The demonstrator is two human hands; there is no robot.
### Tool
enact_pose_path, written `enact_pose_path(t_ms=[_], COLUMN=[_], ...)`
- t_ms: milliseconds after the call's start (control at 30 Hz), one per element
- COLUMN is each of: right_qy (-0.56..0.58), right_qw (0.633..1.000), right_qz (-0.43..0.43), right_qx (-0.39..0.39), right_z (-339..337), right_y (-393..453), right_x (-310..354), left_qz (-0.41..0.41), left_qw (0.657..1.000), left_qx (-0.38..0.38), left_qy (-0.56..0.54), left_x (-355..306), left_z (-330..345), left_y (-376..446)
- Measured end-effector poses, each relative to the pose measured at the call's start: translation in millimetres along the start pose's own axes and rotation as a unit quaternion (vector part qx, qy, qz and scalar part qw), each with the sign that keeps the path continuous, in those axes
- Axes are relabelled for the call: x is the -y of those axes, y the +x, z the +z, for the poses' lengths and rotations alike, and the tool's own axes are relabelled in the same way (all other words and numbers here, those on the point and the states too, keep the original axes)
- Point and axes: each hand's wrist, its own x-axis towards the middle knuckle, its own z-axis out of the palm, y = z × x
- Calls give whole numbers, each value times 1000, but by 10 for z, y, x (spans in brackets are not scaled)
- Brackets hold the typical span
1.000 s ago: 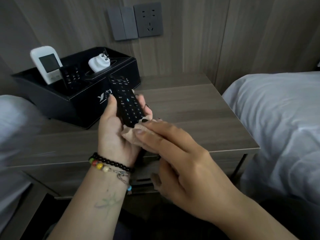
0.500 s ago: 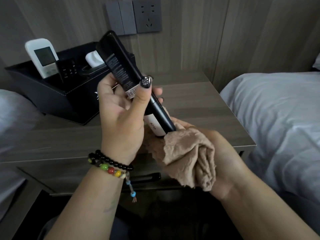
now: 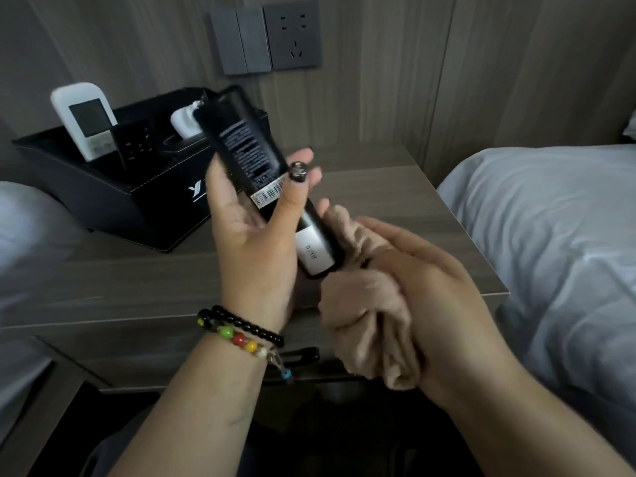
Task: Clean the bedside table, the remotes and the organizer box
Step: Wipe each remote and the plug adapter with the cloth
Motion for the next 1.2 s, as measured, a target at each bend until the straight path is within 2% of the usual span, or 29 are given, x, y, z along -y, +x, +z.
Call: enact_pose_path(t_ms=[67, 100, 167, 233, 300, 367, 500, 600, 767, 900, 1000, 1133, 1200], right_qy=[-139, -219, -376, -466, -488, -490, -455, -432, -457, -424, -422, -446, -458], right_qw=[982, 954, 867, 798, 774, 771, 782, 793, 774, 803, 806, 791, 792], right_qz=[-123, -203, -324, -381, -401, -404, -420, -422, -437, -410, -397, -390, -372], right_qx=[-23, -29, -36, -44, -43, -47, -76, -84, -22, -80, -122, -153, -155], right_z=[42, 67, 57, 6, 16, 21, -68, -97, -14, -114, -251, -434, -512], right_y=[-21, -32, -35, -15, -1, 24, 71, 89, 53, 132, 209, 292, 340], right_x=[-117, -169, -254, -305, -297, -292, -163, -84, -193, -111, -15, 42, 32], left_qz=[-95, -135, -210, -272, -321, -360, -368, -333, -298, -294, -231, -207, -182], left_qw=[991, 982, 957, 935, 924, 909, 884, 895, 909, 926, 943, 961, 953], left_qx=[4, 12, 26, 40, 67, 112, 177, 206, 194, 226, 226, 112, 81], left_qy=[-97, -135, -199, -226, -198, -178, -228, -213, -219, -70, 83, 148, 228], left_x=[47, 68, 100, 99, 70, 57, 29, -15, -49, -82, -125, -169, -155], left_z=[10, 8, -12, -23, -5, 11, 42, 55, -6, -66, -78, -14, 33], left_y=[4, 6, 33, 51, 30, -44, -150, -171, -139, -157, -250, -317, -211])
